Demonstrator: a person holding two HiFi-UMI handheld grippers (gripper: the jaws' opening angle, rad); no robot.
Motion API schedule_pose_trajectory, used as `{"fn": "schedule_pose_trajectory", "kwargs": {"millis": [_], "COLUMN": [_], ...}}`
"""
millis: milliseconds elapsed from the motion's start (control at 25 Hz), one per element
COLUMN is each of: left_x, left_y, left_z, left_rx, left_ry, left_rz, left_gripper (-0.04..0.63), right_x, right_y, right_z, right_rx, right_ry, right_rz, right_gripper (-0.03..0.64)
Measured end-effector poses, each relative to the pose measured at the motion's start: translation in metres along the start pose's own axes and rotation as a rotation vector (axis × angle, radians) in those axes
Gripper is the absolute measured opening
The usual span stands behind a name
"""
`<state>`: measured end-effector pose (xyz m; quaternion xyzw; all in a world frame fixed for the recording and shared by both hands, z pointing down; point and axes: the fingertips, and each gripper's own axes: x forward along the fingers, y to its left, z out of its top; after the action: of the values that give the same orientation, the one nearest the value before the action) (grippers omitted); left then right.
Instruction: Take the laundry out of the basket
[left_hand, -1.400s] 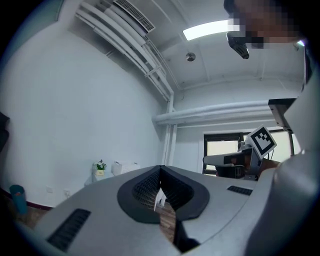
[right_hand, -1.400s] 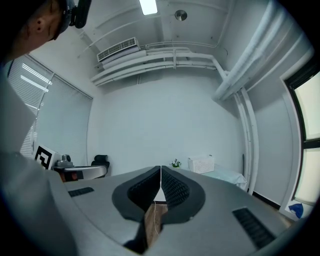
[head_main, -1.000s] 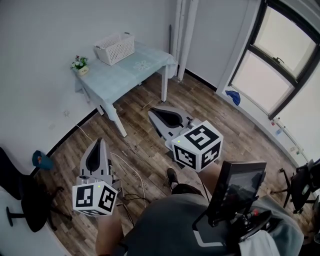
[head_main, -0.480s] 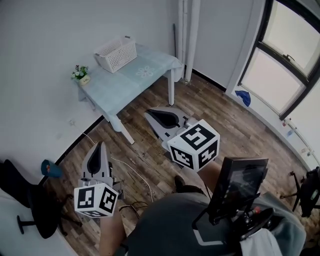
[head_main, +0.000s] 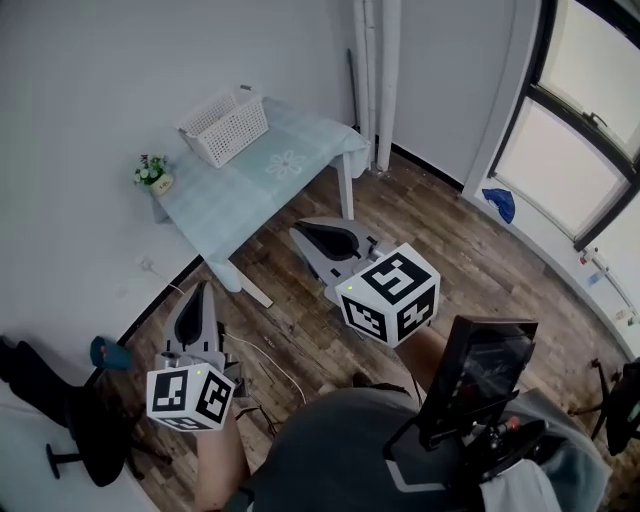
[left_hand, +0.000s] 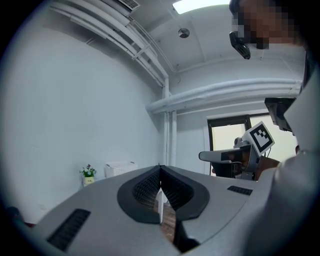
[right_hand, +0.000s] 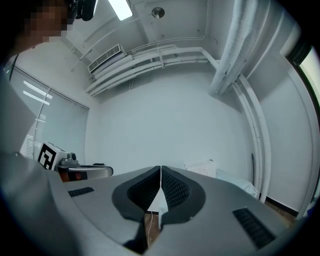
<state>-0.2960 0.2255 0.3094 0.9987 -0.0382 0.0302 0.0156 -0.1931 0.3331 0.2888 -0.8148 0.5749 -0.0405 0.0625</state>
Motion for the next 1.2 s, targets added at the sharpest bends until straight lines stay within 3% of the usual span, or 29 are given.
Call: {"fn": "schedule_pose_trajectory", "kwargs": {"millis": [240, 560, 880, 1200], "left_x": [0.050, 0.097, 0.155, 0.212], "left_y": [-0.009, 0.007, 0.067, 0.157], "left_z": [-0.005, -0.022, -0.027, -0.005], "left_rx": [0.023, 0.007, -0.016, -0.016], "left_ry": [0.019, 0.064, 0.064, 0.042], "left_rz": [0.000, 0.009, -0.017, -0.035], "left_gripper": [0.008, 0.008, 0.008, 0.008], "right_x": [0.013, 0.048, 0.125, 0.229], "right_y": [-0.062, -0.104, -0.127, -0.137], "right_z": [0.001, -0.018, -0.024, -0.007], "right_rx": [0.024, 0.057, 0.044, 0.014], "right_ry": [-0.008, 0.030, 0.045, 0.043], "right_rz": [-0.006, -0.003, -0.026, -0.037], "right_gripper": [0.017, 0.017, 0.017, 0.017]}}
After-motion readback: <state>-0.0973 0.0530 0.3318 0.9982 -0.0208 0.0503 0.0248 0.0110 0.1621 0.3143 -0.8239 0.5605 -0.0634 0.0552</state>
